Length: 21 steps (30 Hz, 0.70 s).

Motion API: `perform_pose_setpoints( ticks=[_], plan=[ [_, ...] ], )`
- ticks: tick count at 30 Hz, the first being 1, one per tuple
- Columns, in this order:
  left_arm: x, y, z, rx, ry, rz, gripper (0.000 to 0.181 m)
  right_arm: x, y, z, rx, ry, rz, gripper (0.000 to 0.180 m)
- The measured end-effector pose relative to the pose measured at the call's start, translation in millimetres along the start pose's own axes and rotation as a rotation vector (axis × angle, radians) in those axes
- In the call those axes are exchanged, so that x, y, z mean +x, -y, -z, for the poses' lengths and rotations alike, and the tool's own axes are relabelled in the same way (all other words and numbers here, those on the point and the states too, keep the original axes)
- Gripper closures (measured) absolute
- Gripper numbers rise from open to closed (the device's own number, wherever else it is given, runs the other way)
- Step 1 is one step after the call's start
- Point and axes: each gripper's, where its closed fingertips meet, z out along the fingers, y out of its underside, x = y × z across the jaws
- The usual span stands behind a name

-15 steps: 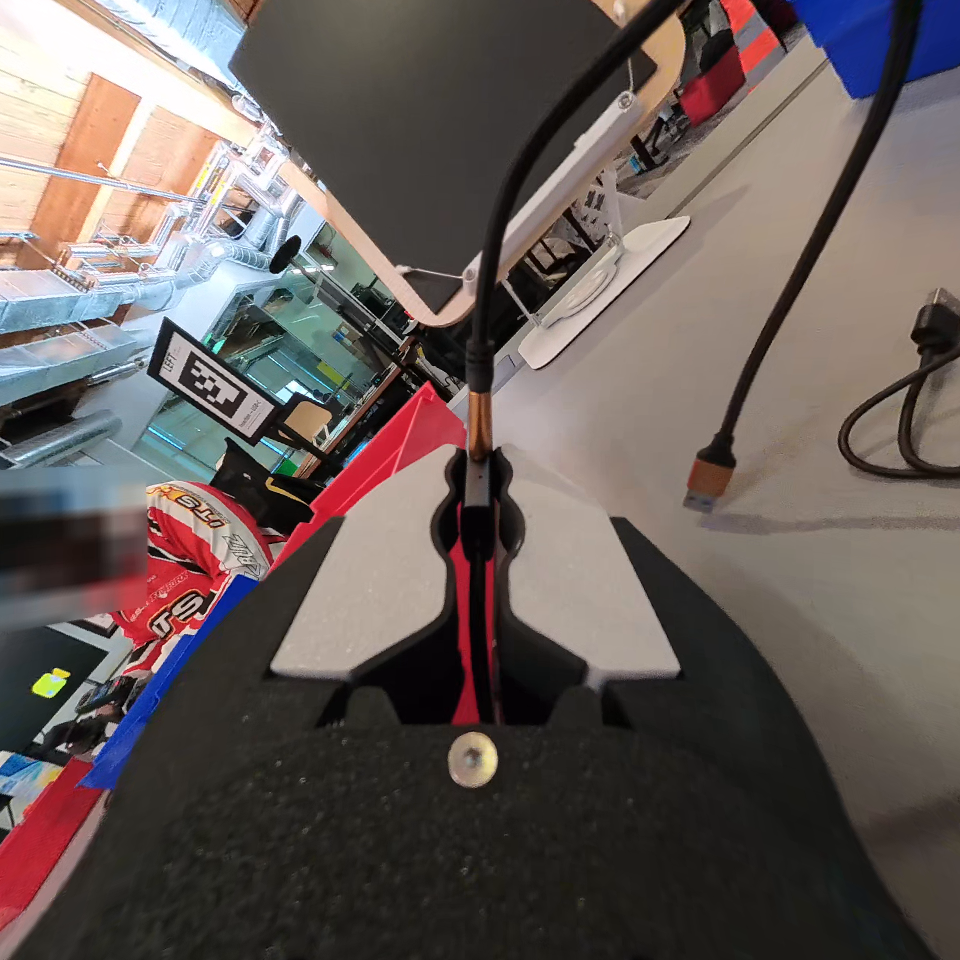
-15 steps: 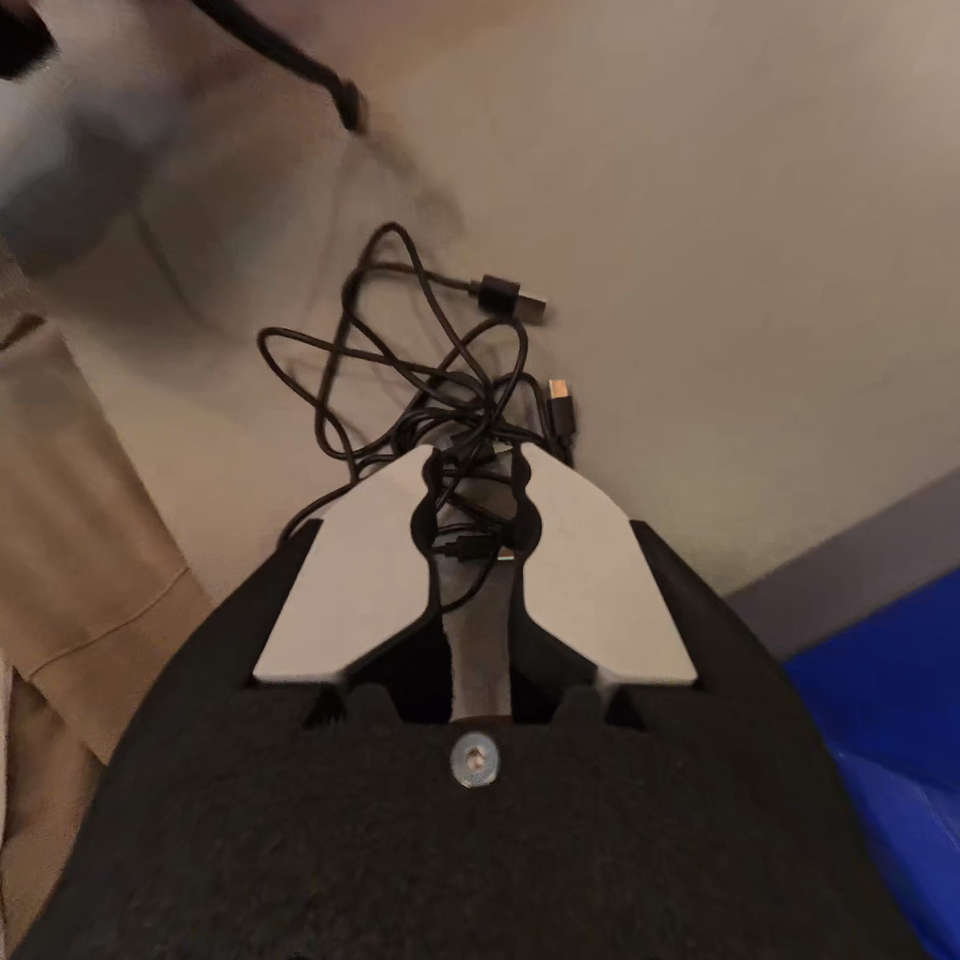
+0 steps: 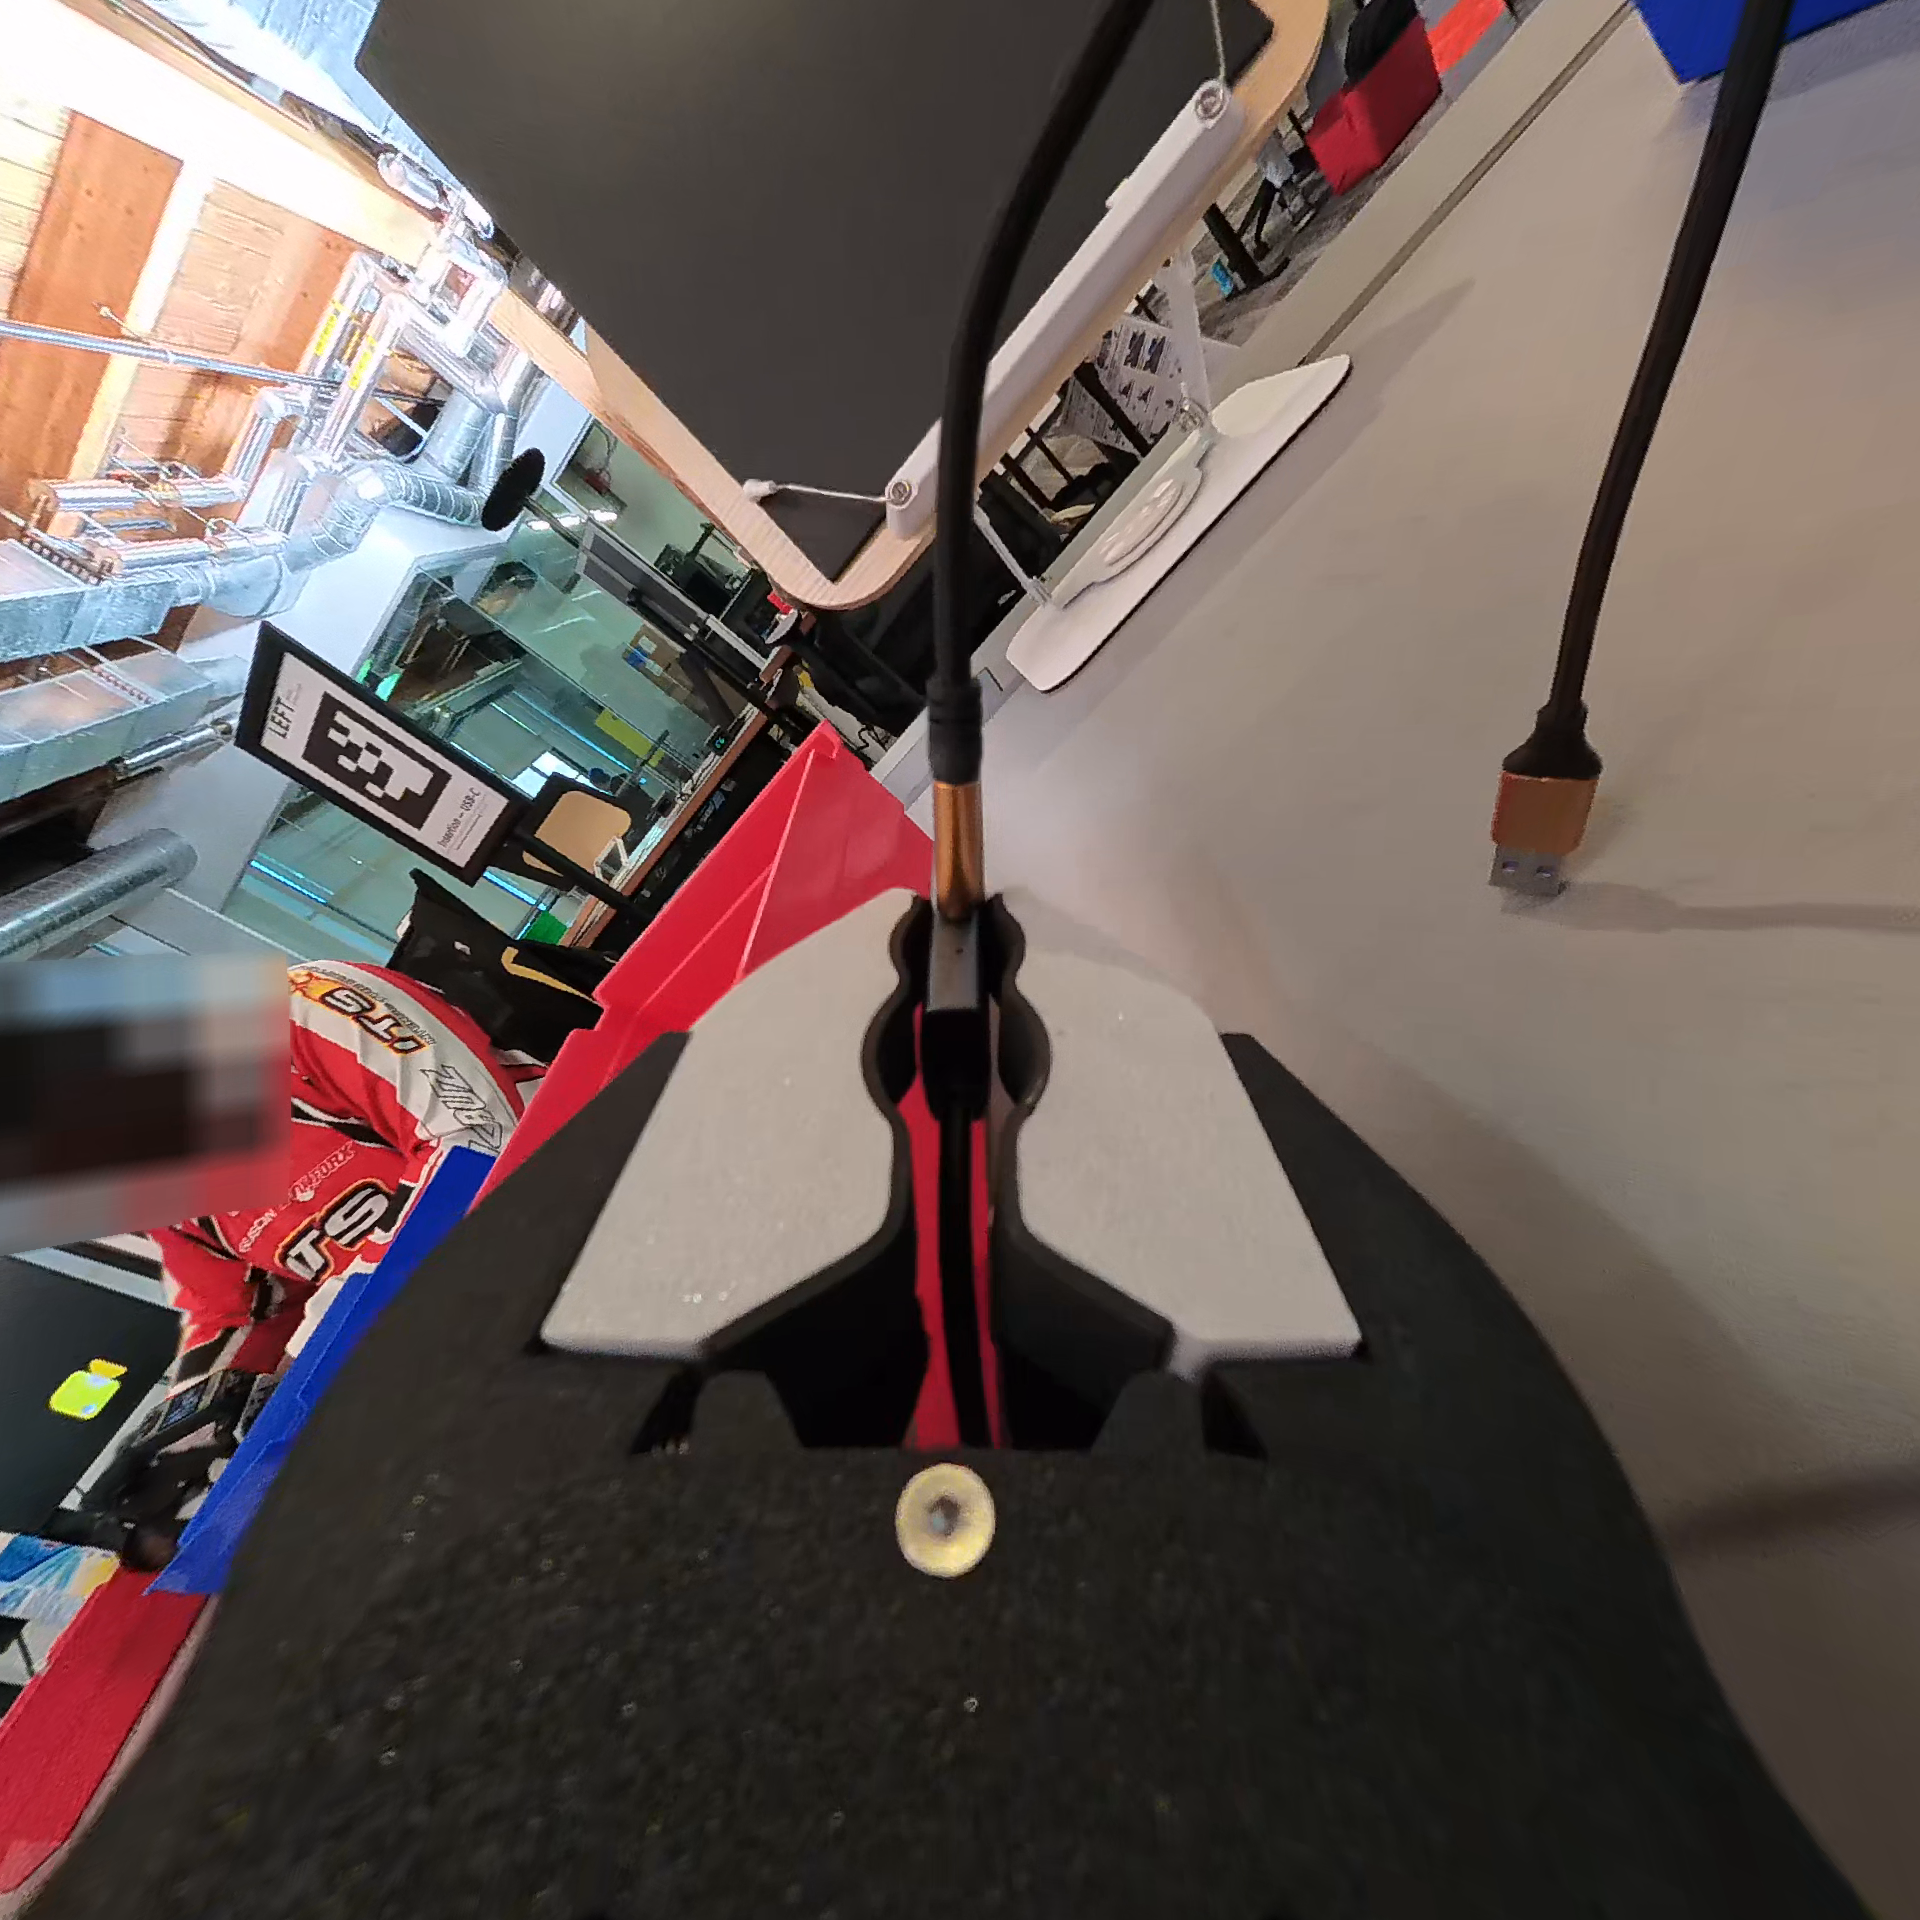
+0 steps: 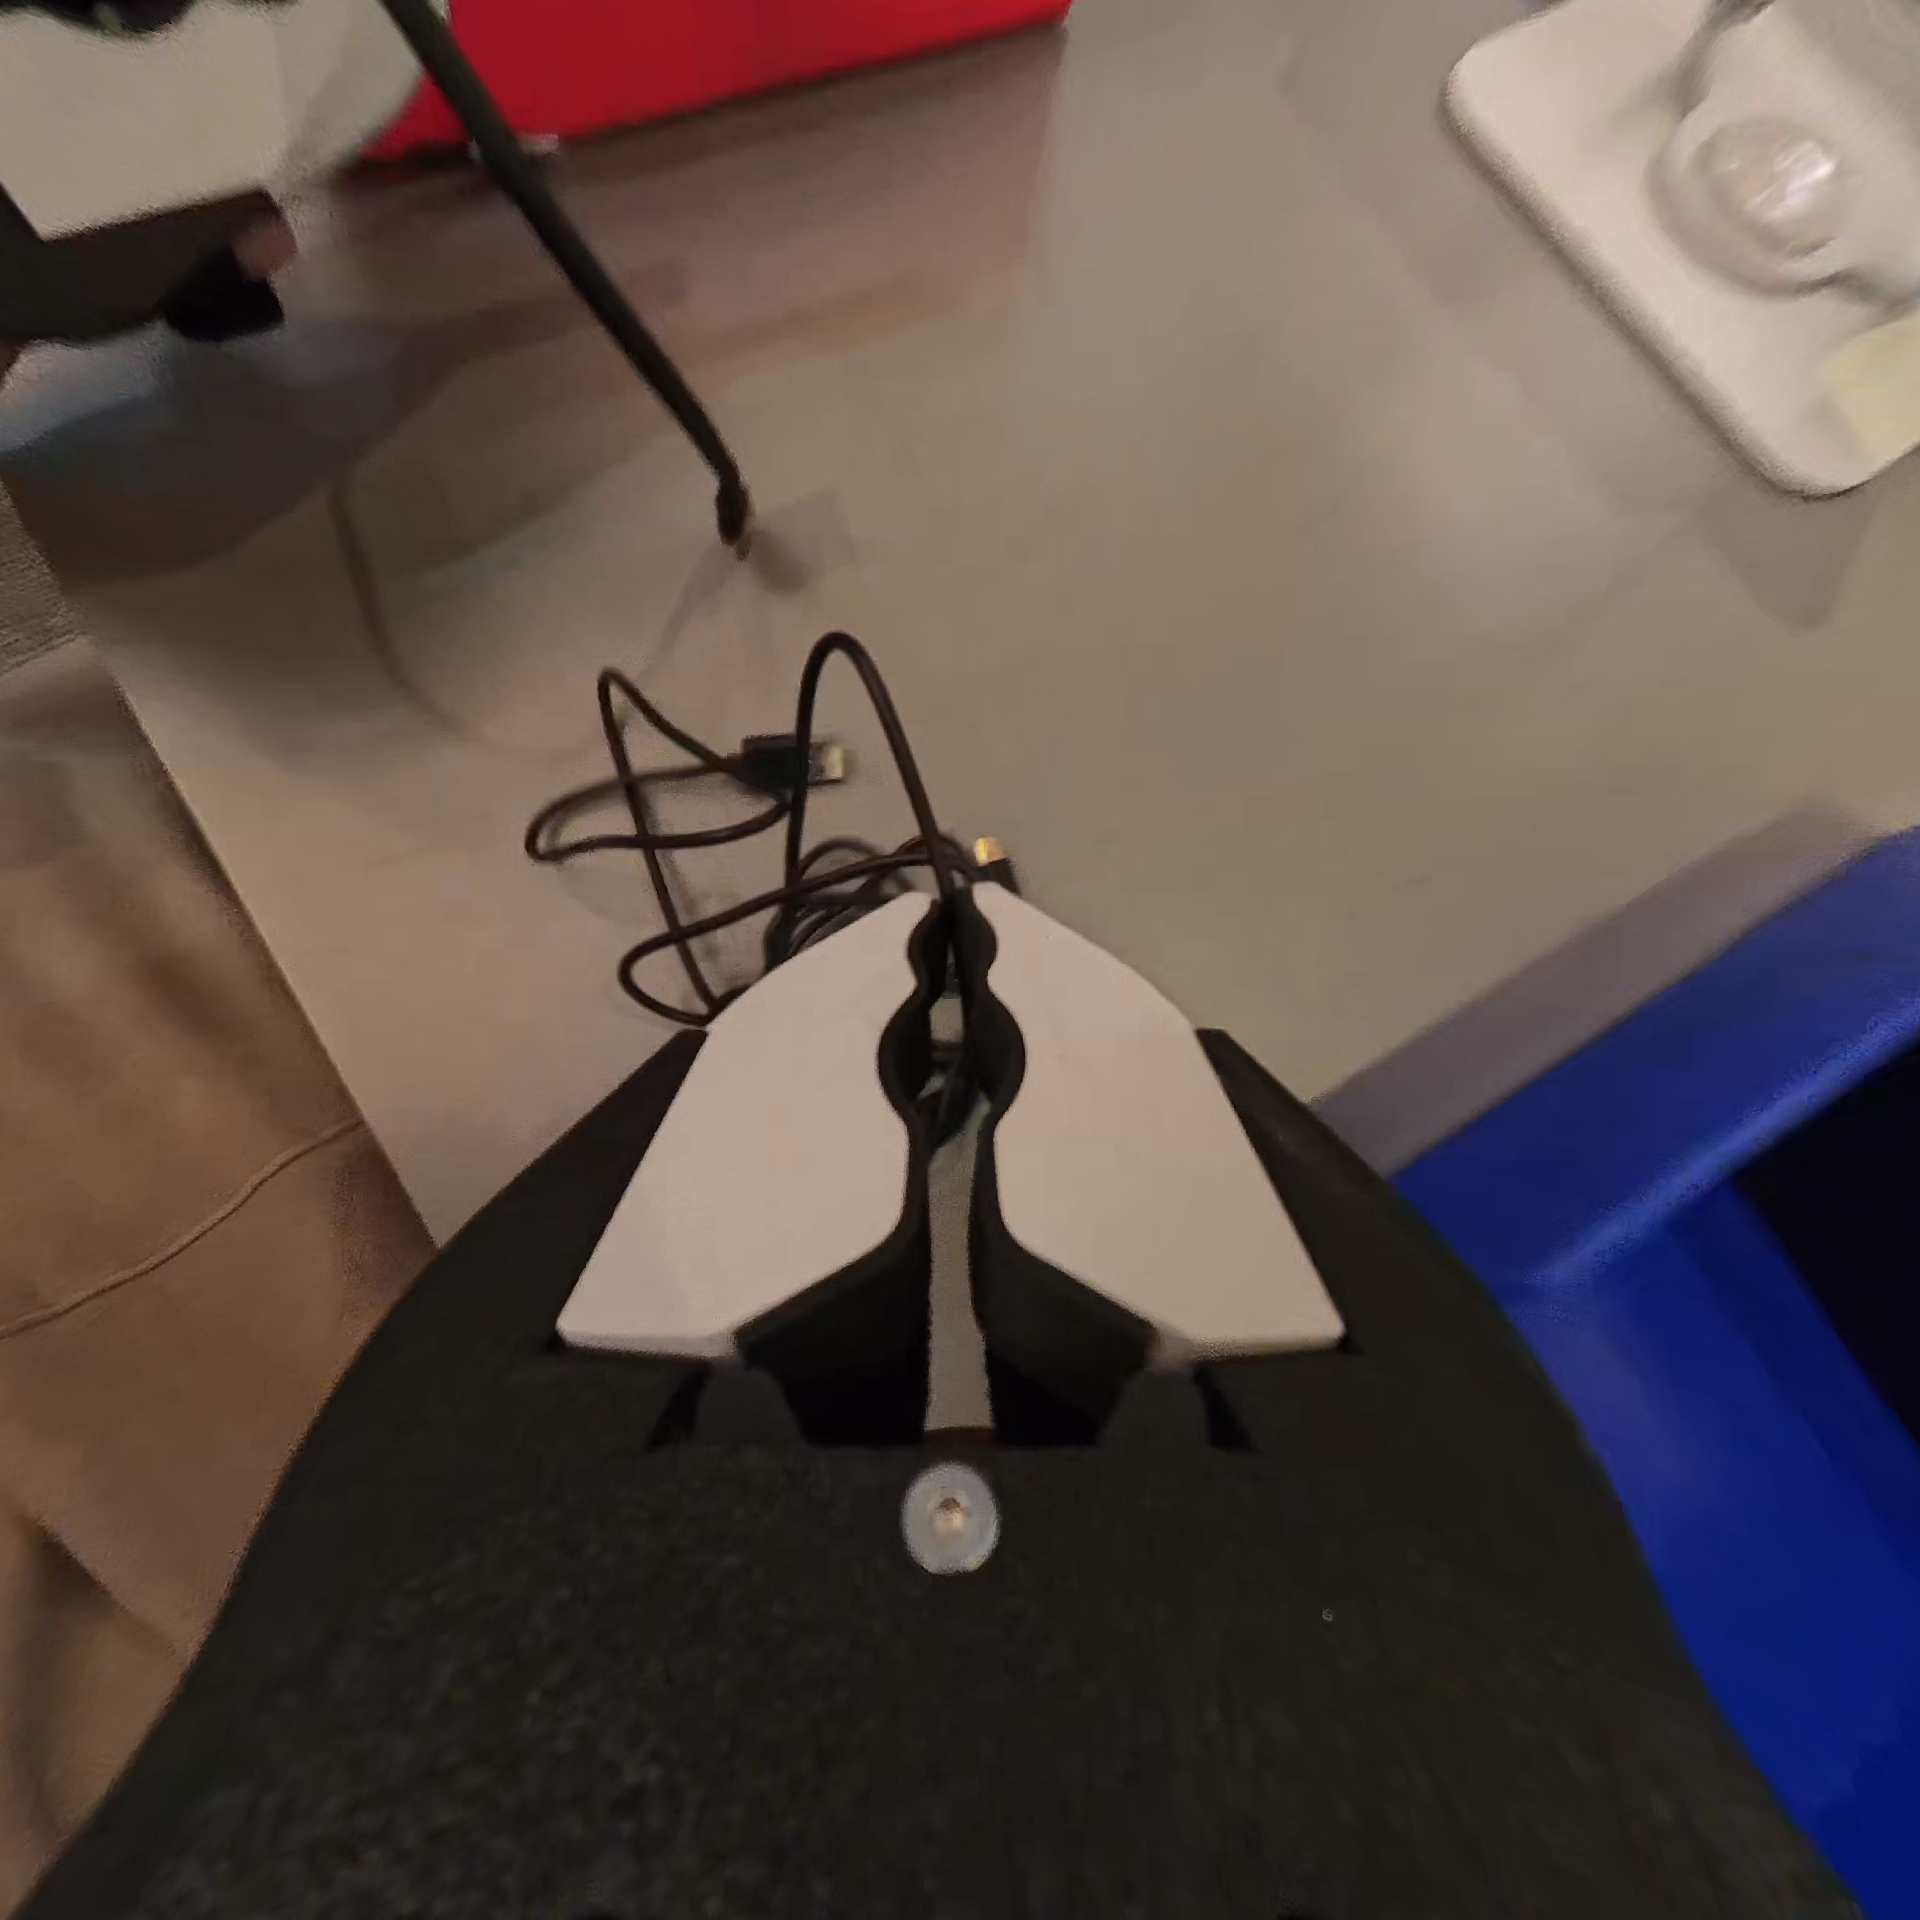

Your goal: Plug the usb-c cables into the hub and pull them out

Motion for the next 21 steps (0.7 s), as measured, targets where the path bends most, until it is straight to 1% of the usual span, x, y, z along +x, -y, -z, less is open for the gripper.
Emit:
perform_pose_setpoints(
  ticks=[3,6,9,10,12,13,14,16,17,21],
  plan=[
    [2,-3,-1,-0.009,-0.008,-0.001,0.172,17,44,40,0.222,-0.143,-0.009,0.180],
    [2,-5,-3,-0.019,-0.013,-0.005,0.172,20,90,83,0.491,-0.179,-0.081,0.180],
    [1,-6,-3,-0.018,-0.008,-0.007,0.172,50,123,121,0.656,-0.320,-0.132,0.180],
    [0,-5,-2,-0.012,-0.007,-0.014,0.172,61,133,129,0.679,-0.351,-0.139,0.180],
    [-1,-5,-1,-0.006,-0.004,-0.027,0.172,81,149,129,0.653,-0.368,-0.143,0.180],
    [-2,-5,-1,-0.005,-0.005,-0.028,0.172,93,154,124,0.621,-0.396,-0.127,0.180],
    [-2,-5,0,-0.004,-0.007,-0.028,0.172,103,155,111,0.552,-0.410,-0.098,0.180],
    [-2,-5,1,0.000,-0.017,-0.033,0.172,110,142,72,0.331,-0.348,-0.058,0.180],
    [-1,-6,2,0.001,-0.026,-0.036,0.172,109,134,56,0.258,-0.316,-0.047,0.180],
    [4,-10,4,-0.007,-0.056,-0.042,0.172,87,94,14,0.066,-0.212,-0.041,0.180]
  ],
)
